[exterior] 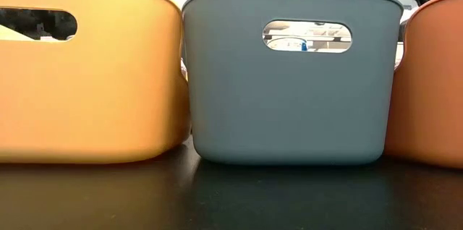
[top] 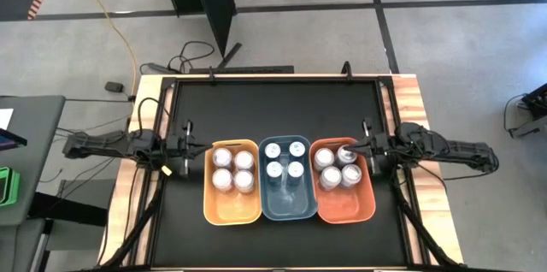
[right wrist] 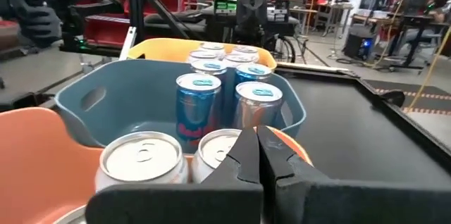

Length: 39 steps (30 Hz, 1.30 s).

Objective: Sort soda cans
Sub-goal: Return to Home Position

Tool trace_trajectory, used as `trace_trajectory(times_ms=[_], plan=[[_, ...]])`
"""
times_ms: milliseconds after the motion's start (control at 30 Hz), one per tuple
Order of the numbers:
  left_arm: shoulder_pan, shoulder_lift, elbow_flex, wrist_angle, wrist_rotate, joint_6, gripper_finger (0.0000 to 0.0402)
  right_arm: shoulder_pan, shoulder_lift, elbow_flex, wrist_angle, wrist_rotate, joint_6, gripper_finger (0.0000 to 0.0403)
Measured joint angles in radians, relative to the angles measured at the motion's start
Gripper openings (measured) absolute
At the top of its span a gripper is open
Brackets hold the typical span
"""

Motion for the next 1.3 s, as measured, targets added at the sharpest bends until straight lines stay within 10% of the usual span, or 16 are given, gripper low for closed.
trace_trajectory(times_ms=[1300], plan=[[0.017, -0.043, -0.002, -0.092, -0.011, -0.118, 0.0, -0.102, 0.004, -0.068, 0.172, 0.011, 0.293, 0.0031]])
